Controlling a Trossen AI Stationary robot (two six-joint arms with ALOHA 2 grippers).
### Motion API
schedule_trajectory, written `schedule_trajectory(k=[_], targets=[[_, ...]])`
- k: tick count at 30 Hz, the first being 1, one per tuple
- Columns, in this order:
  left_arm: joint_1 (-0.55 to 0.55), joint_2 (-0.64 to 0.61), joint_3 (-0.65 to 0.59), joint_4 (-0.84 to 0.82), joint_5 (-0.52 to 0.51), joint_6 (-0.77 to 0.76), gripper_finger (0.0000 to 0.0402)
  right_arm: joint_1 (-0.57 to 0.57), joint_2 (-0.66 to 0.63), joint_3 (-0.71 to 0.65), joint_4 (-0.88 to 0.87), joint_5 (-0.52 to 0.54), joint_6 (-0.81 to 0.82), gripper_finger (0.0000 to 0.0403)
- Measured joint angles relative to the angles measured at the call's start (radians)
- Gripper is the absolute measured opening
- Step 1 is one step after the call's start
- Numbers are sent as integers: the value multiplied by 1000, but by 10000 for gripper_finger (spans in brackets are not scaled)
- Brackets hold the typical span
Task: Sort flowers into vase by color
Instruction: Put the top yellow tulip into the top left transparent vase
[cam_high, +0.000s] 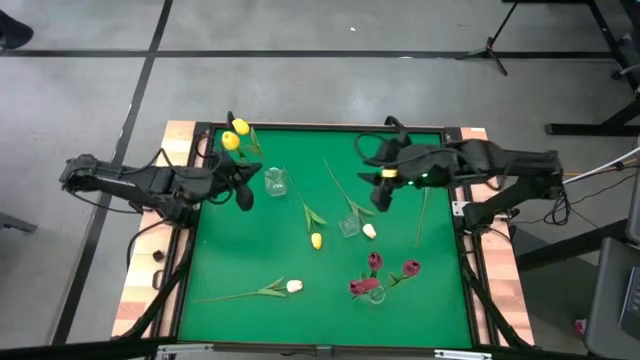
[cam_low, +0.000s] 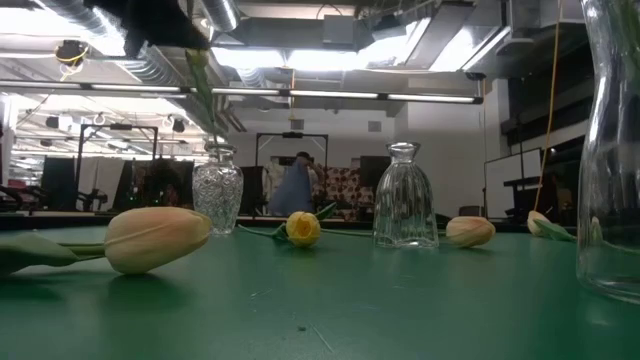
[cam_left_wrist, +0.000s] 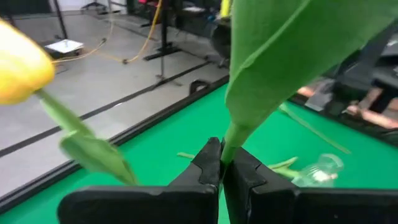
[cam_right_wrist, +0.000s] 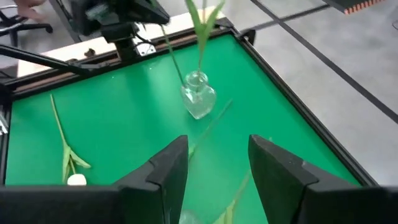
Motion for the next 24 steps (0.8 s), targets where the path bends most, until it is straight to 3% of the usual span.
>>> schedule_trajectory(k=[7, 16, 24], targets=[[75, 2, 1, -59, -18, -5, 0, 10, -75, 0, -108, 16, 67, 167], [151, 7, 1, -14, 27, 25, 0, 111, -92, 0, -161, 136, 81, 167], [197, 89, 0, -18, 51, 6, 0, 173, -91, 0, -168, 187, 102, 167]])
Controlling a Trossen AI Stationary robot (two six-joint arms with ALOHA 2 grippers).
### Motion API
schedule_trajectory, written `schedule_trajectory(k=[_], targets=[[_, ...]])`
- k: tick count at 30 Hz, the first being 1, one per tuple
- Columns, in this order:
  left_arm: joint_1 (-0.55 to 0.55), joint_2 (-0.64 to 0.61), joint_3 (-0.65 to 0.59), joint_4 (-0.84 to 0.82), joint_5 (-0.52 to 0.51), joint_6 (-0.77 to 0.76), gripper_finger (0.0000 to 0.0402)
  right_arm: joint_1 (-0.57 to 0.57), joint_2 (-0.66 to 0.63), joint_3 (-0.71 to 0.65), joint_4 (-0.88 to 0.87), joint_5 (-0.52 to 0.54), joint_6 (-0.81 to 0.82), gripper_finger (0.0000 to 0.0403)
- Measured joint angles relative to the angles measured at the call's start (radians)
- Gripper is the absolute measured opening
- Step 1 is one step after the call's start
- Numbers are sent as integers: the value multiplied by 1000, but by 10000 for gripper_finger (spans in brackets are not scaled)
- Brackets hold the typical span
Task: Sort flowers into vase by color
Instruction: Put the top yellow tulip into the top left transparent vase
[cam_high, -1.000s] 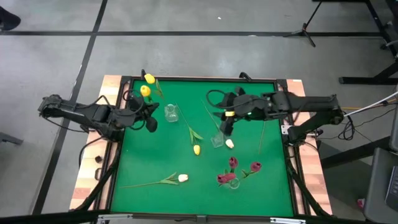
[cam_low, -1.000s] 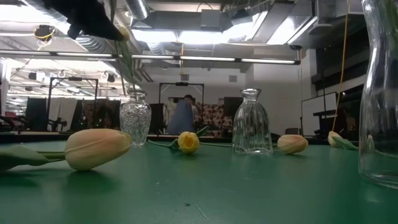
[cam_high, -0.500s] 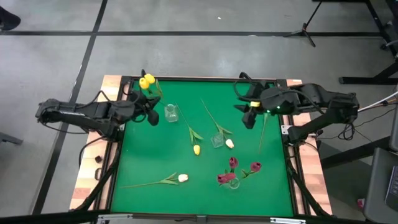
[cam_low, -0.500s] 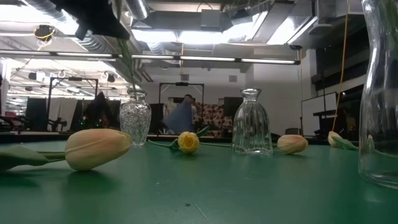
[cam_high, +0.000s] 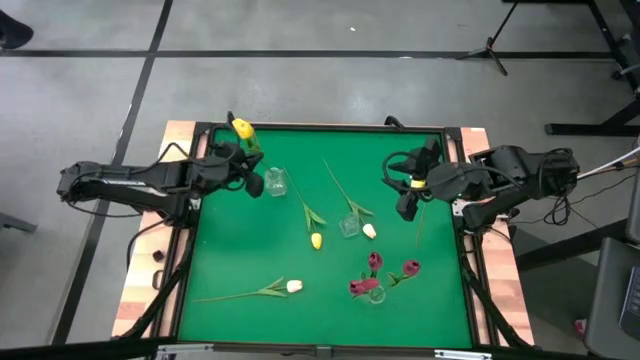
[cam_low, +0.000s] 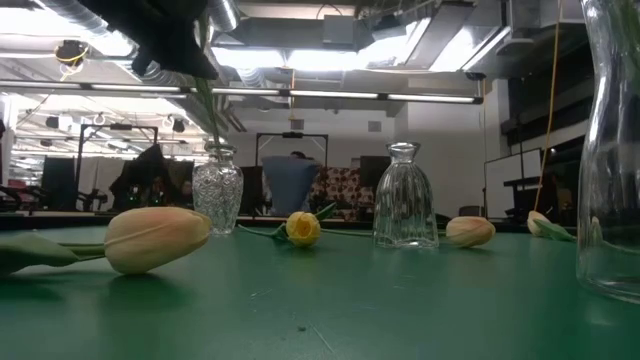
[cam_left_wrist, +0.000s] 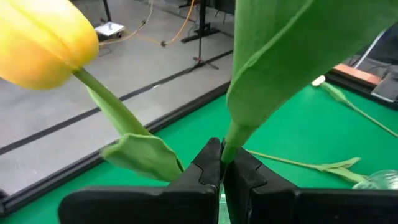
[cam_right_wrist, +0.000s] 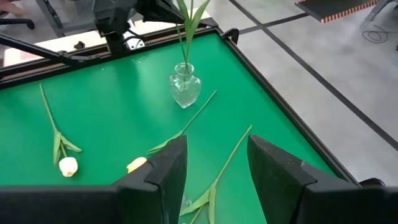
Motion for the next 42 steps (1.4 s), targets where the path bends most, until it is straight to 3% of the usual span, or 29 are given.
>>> schedule_trajectory(k=[7, 15, 26, 42], targets=[[28, 23, -16, 11, 19, -50, 0, 27, 0, 0, -3, 1, 29, 167], [33, -41, -163, 173, 17, -91, 0, 71, 0, 0, -6, 15, 34, 167], [32, -40, -174, 198, 75, -115, 3, 69, 0, 0, -6, 24, 34, 167], [32, -43, -173, 176, 101, -156, 134, 69, 1, 0, -6, -47, 34, 168]])
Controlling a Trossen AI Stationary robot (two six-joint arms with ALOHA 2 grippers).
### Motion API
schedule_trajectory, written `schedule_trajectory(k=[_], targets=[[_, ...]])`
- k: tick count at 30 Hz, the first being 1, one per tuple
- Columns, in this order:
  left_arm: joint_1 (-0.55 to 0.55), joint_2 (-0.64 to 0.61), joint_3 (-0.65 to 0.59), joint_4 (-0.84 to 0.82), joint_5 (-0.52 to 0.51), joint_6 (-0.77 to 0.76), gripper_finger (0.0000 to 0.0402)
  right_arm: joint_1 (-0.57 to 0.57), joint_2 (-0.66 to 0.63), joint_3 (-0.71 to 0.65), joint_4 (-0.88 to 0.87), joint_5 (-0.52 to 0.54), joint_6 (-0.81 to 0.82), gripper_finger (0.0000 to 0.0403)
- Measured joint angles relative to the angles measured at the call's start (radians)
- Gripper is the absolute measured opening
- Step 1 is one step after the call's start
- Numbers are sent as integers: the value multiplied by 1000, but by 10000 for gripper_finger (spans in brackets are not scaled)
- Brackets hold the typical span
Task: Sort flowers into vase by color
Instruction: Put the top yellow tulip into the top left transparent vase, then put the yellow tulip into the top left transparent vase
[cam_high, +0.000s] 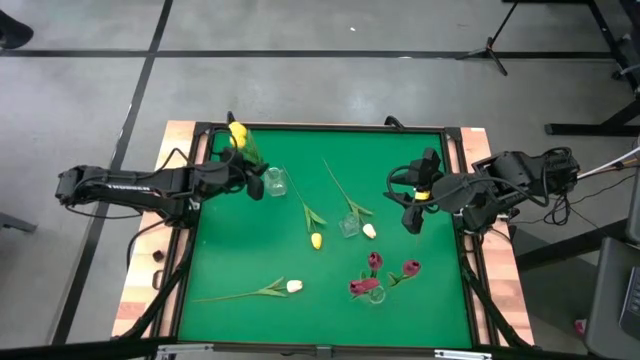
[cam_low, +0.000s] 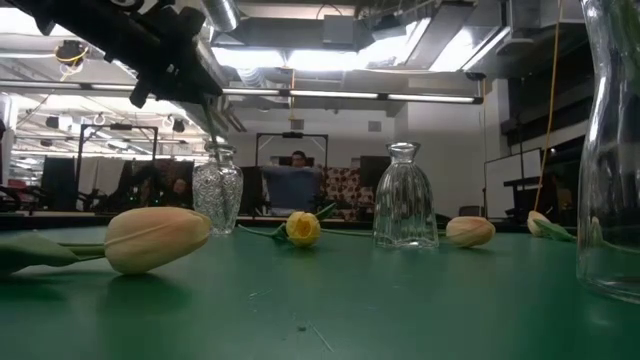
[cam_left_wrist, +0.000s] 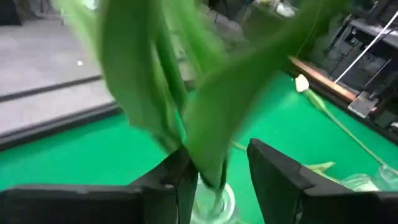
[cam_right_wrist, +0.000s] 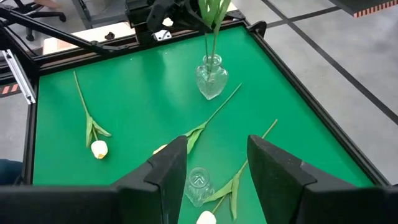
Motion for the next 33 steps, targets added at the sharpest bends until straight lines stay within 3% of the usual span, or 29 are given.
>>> schedule_trajectory(k=[9, 21, 33], targets=[[-19, -29, 0, -139, 78, -35, 135, 0, 0, 0, -15, -9, 0, 168], [-111, -124, 2, -303, 19, -114, 135, 0, 0, -6, -19, -3, 38, 168], [-312, -121, 2, -365, 101, -218, 135, -24, 28, -129, 21, 50, 94, 168]])
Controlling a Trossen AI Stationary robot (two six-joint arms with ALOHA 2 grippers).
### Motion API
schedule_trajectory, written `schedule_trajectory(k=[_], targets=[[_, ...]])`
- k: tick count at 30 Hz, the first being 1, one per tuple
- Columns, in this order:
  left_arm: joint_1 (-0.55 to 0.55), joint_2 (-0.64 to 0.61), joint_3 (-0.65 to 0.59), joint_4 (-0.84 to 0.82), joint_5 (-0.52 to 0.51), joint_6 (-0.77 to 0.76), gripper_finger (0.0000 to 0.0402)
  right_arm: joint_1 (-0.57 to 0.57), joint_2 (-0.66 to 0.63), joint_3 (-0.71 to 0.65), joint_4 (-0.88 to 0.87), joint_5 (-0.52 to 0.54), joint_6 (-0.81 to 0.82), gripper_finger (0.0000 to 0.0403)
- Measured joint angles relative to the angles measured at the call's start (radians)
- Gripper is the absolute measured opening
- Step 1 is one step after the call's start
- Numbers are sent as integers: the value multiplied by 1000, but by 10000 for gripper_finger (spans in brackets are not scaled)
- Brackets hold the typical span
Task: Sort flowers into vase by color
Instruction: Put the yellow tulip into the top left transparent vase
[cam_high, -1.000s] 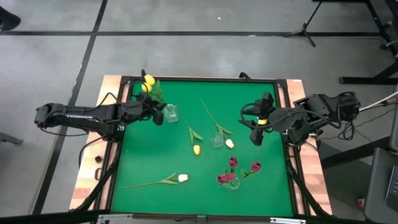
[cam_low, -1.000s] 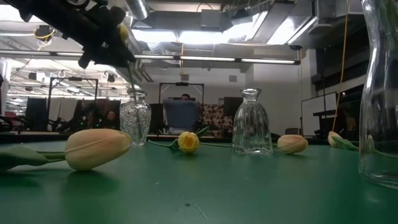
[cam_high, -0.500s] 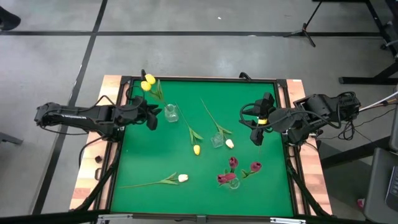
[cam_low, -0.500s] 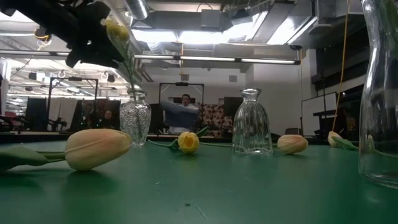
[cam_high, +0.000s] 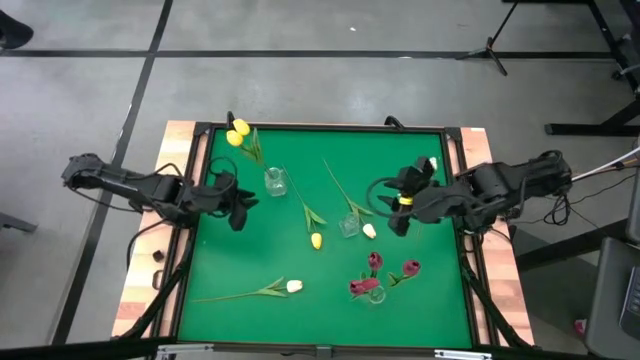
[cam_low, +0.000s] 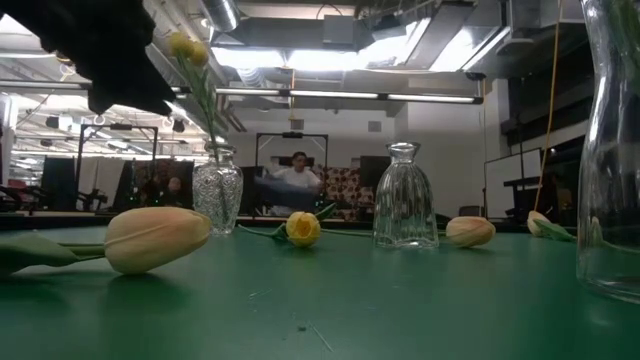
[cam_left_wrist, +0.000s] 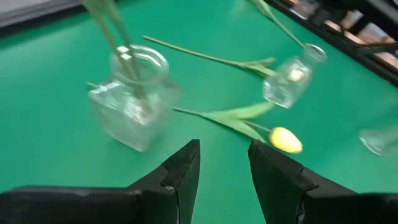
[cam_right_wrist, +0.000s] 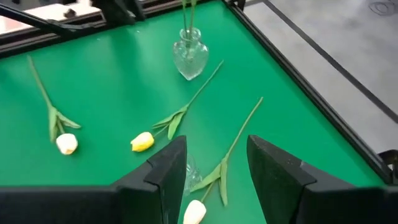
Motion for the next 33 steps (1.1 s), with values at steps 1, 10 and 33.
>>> schedule_trajectory(k=[1, 10, 33], targets=[[-19, 0, 0, 1, -1, -7, 135, -14, 14, -3, 12, -11, 0, 168], [-125, 0, 0, 6, -72, -51, 135, -233, 196, -3, 326, -201, -132, 168], [-185, 0, -1, 15, -116, -56, 135, -361, 646, -2, 577, -303, -128, 168]])
